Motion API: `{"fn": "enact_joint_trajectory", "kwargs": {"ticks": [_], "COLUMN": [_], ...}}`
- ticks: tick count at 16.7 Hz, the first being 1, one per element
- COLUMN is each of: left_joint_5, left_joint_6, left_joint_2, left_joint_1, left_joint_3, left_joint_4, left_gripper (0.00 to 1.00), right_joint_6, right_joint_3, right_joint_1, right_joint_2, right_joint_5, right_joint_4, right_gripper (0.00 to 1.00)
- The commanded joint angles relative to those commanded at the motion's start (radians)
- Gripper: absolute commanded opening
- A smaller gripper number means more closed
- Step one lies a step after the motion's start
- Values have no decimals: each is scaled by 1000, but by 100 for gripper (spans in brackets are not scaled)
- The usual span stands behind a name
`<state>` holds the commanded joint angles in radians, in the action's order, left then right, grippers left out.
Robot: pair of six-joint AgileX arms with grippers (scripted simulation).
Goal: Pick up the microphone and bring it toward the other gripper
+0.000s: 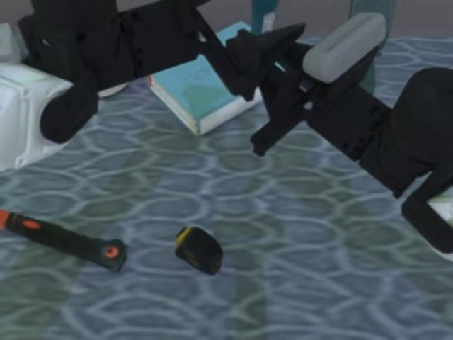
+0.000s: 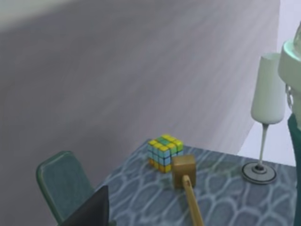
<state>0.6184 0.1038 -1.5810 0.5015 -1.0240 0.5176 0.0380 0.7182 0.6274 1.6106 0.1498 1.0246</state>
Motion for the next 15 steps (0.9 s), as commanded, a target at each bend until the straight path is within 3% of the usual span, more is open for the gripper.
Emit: {"fn": "enact_joint_trajectory", "kwargs": {"ticks": [4, 15], "left_joint_5": [-2, -2], "left_joint_6": [0, 0], "left_joint_2": [-3, -3], "left_joint_1": [2, 2], "left_joint_3": [-2, -2], "left_joint_4": [1, 1], "left_gripper": [100, 17], "right_joint_6": [0, 0], "right_joint_3": [0, 0], "right_joint_1": [0, 0], "right_joint_2": [0, 0], "right_joint_5": [0, 0], "right_joint_4": [0, 0], "right_gripper": [0, 0]}}
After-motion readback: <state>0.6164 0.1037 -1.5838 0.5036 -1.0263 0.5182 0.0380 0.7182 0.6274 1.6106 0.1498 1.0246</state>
